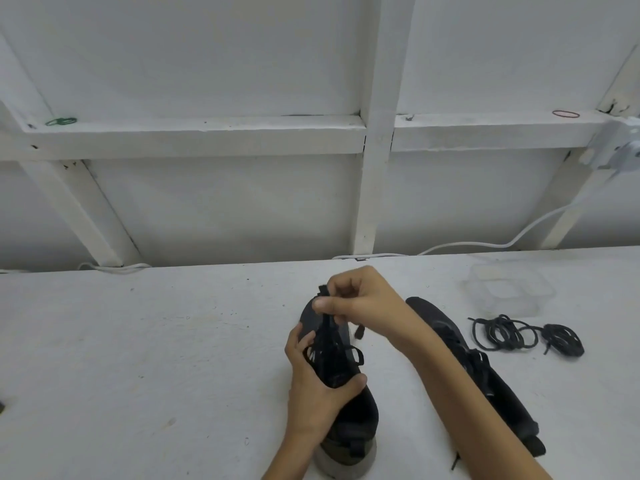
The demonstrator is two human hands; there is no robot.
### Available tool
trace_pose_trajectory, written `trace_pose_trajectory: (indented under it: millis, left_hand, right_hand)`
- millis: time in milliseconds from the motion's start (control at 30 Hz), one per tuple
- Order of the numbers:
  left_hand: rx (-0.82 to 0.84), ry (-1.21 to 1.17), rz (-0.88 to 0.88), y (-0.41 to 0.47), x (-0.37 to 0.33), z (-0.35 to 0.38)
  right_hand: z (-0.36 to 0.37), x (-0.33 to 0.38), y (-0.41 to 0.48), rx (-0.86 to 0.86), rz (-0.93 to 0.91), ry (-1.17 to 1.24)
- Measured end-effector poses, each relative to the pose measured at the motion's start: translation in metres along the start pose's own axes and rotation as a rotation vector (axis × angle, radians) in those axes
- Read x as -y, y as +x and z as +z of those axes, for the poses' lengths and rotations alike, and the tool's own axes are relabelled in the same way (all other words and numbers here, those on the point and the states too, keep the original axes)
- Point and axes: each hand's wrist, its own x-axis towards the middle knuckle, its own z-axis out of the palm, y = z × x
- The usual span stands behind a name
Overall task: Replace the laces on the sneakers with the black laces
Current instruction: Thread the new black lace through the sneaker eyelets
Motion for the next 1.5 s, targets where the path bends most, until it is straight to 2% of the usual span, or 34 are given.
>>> trace_pose_trajectory:
  millis: [167,367,533,700,1000,1300,1367,1433,1500]
  left_hand:
    - [0.076,-0.015,-0.015,0.001,0.0,-0.004]
    - [0.122,0.011,-0.04,0.007,0.002,-0.009]
    - [0.155,0.068,-0.019,0.006,-0.003,-0.014]
    - [0.143,0.027,0.185,0.012,-0.043,-0.029]
    - [0.26,0.005,0.302,0.072,-0.119,-0.07]
    - [0.479,0.038,0.178,0.096,-0.172,-0.074]
    - [0.46,-0.005,0.134,0.099,-0.168,-0.074]
    - [0.419,-0.053,0.085,0.1,-0.162,-0.074]
    - [0.39,-0.111,0.036,0.1,-0.157,-0.075]
  right_hand:
    - [-0.02,0.025,0.011,-0.089,-0.109,0.233]
    - [-0.021,0.033,0.019,-0.044,-0.087,0.272]
    - [-0.027,0.039,0.02,-0.032,-0.087,0.122]
    - [-0.034,0.044,0.023,-0.035,-0.088,-0.079]
    - [-0.058,0.048,0.035,-0.012,0.031,-0.021]
    - [-0.055,0.067,0.072,0.047,-0.178,-0.12]
    - [-0.049,0.058,0.077,-0.025,-0.173,-0.177]
    - [-0.044,0.045,0.079,-0.236,-0.201,-0.281]
    - [-0.039,0.035,0.074,-0.369,-0.251,-0.231]
